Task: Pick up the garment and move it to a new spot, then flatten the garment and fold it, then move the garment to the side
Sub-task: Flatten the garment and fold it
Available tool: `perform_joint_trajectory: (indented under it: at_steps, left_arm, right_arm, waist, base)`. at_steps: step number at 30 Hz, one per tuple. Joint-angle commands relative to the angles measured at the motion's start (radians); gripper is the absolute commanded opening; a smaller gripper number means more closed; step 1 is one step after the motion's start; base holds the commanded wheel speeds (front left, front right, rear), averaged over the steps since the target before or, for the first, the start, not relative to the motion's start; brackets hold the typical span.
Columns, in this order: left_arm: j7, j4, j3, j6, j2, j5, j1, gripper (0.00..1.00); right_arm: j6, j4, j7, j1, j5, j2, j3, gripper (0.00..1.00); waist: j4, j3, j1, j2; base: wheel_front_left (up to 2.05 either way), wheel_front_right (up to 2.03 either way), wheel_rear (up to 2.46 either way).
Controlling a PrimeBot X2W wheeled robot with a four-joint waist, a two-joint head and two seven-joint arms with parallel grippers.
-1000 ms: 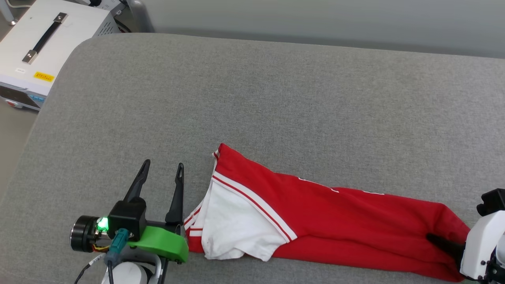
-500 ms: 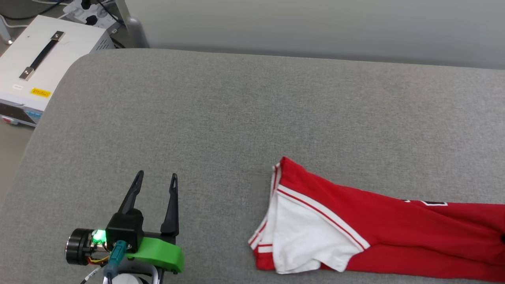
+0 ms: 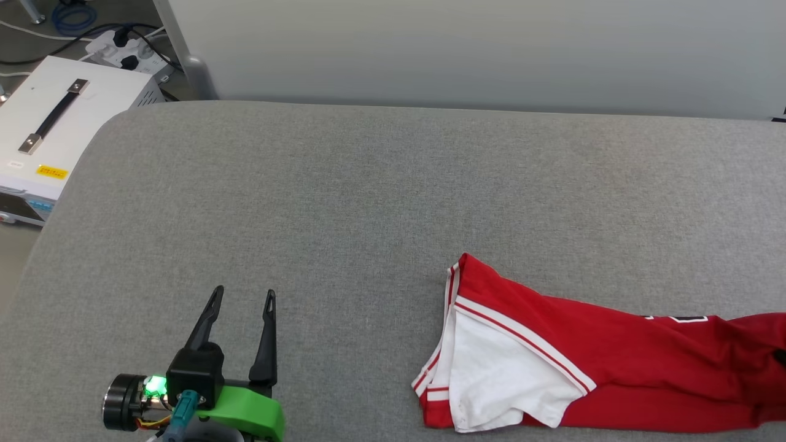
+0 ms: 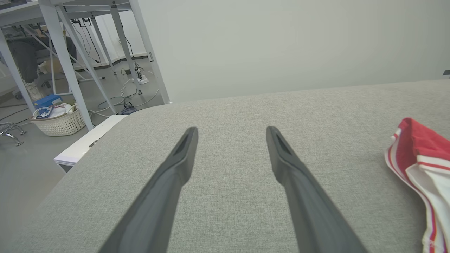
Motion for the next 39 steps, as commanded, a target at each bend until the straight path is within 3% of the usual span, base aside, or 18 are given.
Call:
perform_joint_trajectory:
  at_steps: [1, 3, 6, 14, 25, 37, 38, 39]
  left_arm:
    - [-0.006, 0.004, 0.007, -0.007, -0.007, 0.009, 0.018, 1.00]
    - [-0.006, 0.010, 0.013, -0.019, -0.020, 0.019, 0.017, 1.00]
    - [-0.006, 0.014, 0.013, -0.028, -0.030, 0.028, 0.014, 1.00]
    - [-0.006, 0.027, 0.010, -0.052, -0.058, 0.047, -0.012, 1.00]
    - [-0.006, 0.036, 0.011, -0.072, -0.088, 0.058, -0.061, 1.00]
    - [-0.006, 0.047, 0.010, -0.081, -0.111, 0.066, -0.085, 1.00]
    - [-0.006, 0.049, 0.010, -0.082, -0.112, 0.066, -0.085, 1.00]
    - [-0.006, 0.051, 0.010, -0.082, -0.113, 0.067, -0.084, 1.00]
  right_arm:
    - [-0.001, -0.046, 0.011, 0.012, 0.020, 0.008, -0.006, 0.00]
    - [-0.001, -0.169, 0.057, 0.014, 0.039, 0.042, -0.005, 0.00]
    - [-0.001, -0.237, 0.098, 0.000, 0.031, 0.078, 0.013, 0.00]
    - [-0.001, -0.305, 0.199, -0.135, -0.070, 0.217, 0.126, 0.00]
    - [-0.001, -0.188, 0.197, -0.343, -0.181, 0.386, 0.306, 0.00]
    - [-0.001, 0.067, 0.089, -0.456, -0.294, 0.499, 0.467, 0.00]
    - [-0.001, 0.083, 0.076, -0.455, -0.289, 0.504, 0.472, 0.18]
    - [-0.001, 0.092, 0.065, -0.454, -0.286, 0.506, 0.477, 0.87]
  waist:
    - [-0.002, -0.002, 0.0000, 0.0000]
    - [-0.001, -0.002, 0.0000, 0.0000]
    - [0.005, 0.001, 0.0000, 0.0000]
    - [0.031, 0.034, 0.0000, 0.0000]
    - [0.066, 0.102, 0.0000, 0.0000]
    - [0.082, 0.128, 0.0000, 0.0000]
    - [0.081, 0.125, 0.0000, 0.0000]
    - [0.080, 0.121, 0.0000, 0.0000]
  base:
    - [0.00, 0.00, 0.00]
    - [0.00, 0.00, 0.00]
    - [0.00, 0.00, 0.00]
    - [0.00, 0.00, 0.00]
    - [0.00, 0.00, 0.00]
    - [0.00, 0.00, 0.00]
    - [0.00, 0.00, 0.00]
    - [0.00, 0.00, 0.00]
